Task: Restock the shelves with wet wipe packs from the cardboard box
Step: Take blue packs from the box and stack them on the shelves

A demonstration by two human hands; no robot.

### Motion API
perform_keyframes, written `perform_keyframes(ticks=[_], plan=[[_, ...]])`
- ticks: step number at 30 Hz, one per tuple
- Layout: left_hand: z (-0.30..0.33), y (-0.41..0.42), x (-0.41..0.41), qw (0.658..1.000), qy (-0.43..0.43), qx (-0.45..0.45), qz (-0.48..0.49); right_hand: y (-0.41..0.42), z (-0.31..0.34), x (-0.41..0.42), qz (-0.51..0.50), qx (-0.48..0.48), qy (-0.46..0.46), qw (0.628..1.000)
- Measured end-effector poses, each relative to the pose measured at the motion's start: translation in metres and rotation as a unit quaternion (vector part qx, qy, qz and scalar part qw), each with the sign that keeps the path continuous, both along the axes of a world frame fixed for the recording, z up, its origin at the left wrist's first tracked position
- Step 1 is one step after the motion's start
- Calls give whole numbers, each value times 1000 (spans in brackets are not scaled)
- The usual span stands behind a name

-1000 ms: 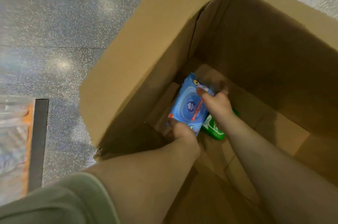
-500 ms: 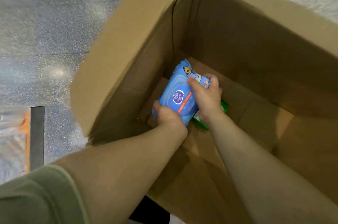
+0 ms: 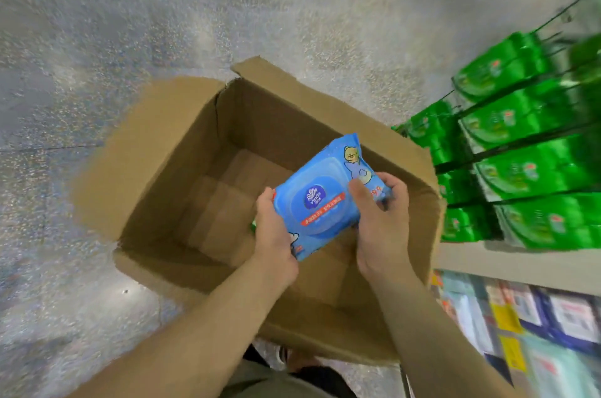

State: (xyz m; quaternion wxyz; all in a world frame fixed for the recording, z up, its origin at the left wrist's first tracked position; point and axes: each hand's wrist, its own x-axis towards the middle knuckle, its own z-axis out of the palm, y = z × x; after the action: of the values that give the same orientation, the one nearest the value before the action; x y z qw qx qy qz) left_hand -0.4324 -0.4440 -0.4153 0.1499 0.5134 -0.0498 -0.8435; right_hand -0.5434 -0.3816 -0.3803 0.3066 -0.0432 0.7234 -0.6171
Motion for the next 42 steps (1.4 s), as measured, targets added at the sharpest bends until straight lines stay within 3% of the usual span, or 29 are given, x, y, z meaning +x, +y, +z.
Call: perform_keyframes(ticks=[6, 14, 24, 30, 33, 37, 42], plan=[[65, 34, -43, 995, -26, -69, -65, 63, 66, -22, -68, -16, 58, 996], [161, 106, -114, 961, 56, -251, -104, 160, 148, -76, -188, -201, 17, 961], [229, 231, -176, 861, 130, -441, -217, 287, 181, -123, -338, -329, -35, 881], [241, 305, -216, 769, 168, -559, -260, 344, 183, -162, -434, -325, -48, 839], [254, 333, -242, 739, 165, -602, -255, 365, 190, -188, -412, -352, -64, 838], [273, 357, -285, 753, 158, -586, -255, 386, 205, -222, -368, -378, -46, 848], [293, 371, -339, 704, 131, -660, -229, 396, 221, -262, -362, -382, 4, 851]])
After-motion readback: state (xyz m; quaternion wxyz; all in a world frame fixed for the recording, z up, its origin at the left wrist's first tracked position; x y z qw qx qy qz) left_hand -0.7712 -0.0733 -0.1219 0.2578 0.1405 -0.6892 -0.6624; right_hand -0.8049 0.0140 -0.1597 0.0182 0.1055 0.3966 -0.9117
